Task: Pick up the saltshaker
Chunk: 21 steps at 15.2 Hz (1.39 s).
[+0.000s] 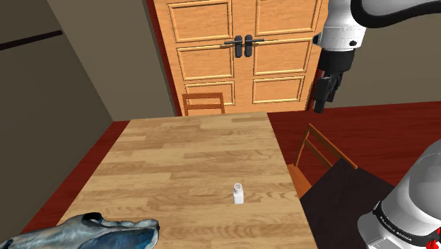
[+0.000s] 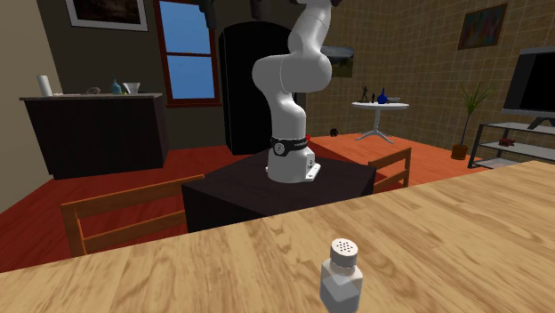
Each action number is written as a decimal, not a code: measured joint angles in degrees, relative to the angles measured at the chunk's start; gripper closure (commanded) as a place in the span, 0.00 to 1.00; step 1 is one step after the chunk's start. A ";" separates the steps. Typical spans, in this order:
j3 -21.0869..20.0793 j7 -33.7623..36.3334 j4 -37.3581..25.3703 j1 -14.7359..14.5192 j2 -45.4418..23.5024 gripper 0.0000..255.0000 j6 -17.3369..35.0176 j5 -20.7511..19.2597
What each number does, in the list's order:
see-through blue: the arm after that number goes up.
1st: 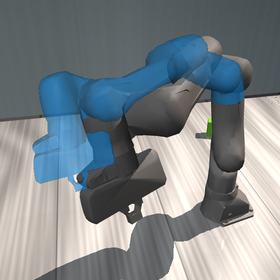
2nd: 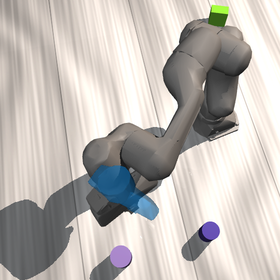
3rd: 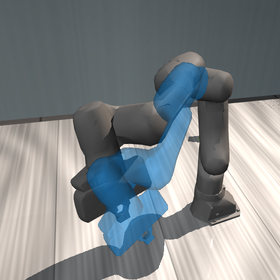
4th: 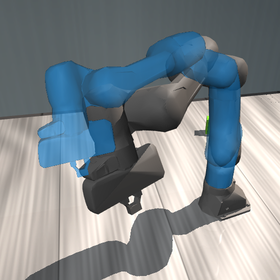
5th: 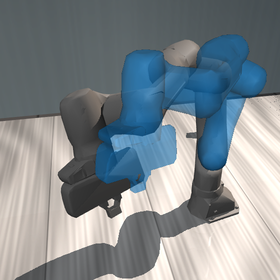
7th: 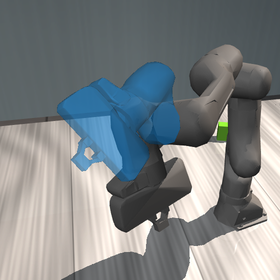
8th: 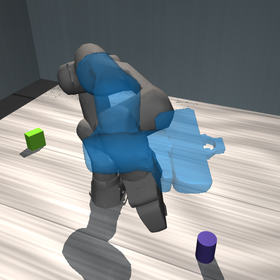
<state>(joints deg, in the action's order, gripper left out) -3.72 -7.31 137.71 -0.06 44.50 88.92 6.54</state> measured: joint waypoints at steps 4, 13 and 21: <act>-2.04 1.80 1.80 -0.69 -0.77 0.00 3.05 1.31; -11.79 9.80 7.63 -3.60 -8.89 0.00 19.32 6.52; -21.38 18.33 7.71 -4.45 -22.98 0.00 35.51 7.39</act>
<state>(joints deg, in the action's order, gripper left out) -25.10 11.03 145.41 -4.51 21.53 124.43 13.94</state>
